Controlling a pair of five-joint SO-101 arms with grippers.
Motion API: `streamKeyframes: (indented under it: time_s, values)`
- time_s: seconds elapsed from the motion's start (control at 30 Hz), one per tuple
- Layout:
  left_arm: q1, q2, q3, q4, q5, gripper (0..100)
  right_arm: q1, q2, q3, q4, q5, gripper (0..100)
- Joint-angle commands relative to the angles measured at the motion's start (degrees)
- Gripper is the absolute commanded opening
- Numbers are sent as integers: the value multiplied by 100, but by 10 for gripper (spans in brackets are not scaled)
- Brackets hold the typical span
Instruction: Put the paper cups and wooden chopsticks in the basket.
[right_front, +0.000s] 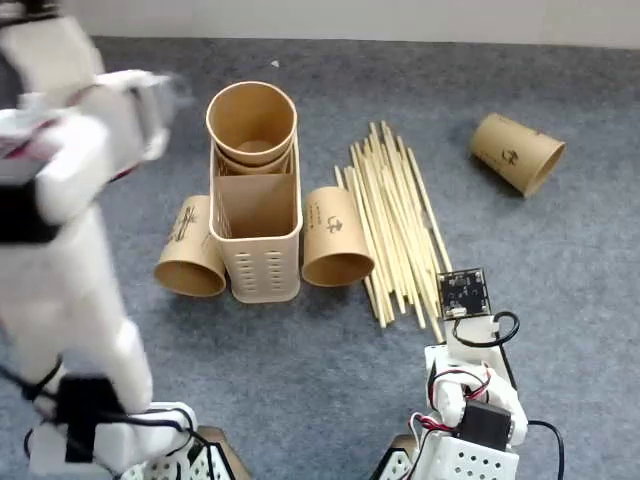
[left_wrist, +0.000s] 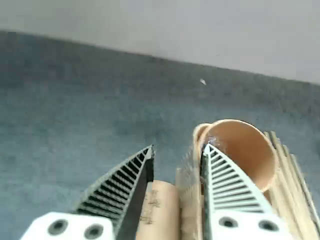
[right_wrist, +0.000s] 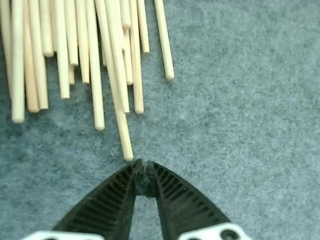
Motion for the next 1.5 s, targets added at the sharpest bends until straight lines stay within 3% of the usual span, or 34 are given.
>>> streamKeyframes:
  time_s: [0.0,0.1,0.27,0.33,0.43,0.6,0.7,1.03,1.3,1.47]
  values:
    - [-734,-435,-75,343,-2787,182,66,-31,831,-92,44,6]
    - [-1305,-945,1156,343,-4580,181,66,-31,831,-92,44,6]
    - [-1226,-3433,4066,343,-6127,152,48,-31,831,-92,44,6]
    - [-927,-4804,5429,105,-6303,159,48,-31,831,-92,44,6]
    - [-945,-6484,7864,-1213,-6321,209,57,-31,831,-92,44,6]
    - [-1191,-7371,10686,-3226,-6356,282,66,-31,831,-84,44,6]
    - [-1130,-7371,11284,-3789,-6453,284,66,-31,831,-84,44,6]
    - [-620,-7371,12136,-4607,-6514,281,66,-31,831,-84,44,6]
    - [-936,-7371,13332,-6602,-6497,276,66,-31,831,-75,44,6]
    - [-1138,-7424,14202,-7851,-6523,221,66,-31,831,-75,44,6]
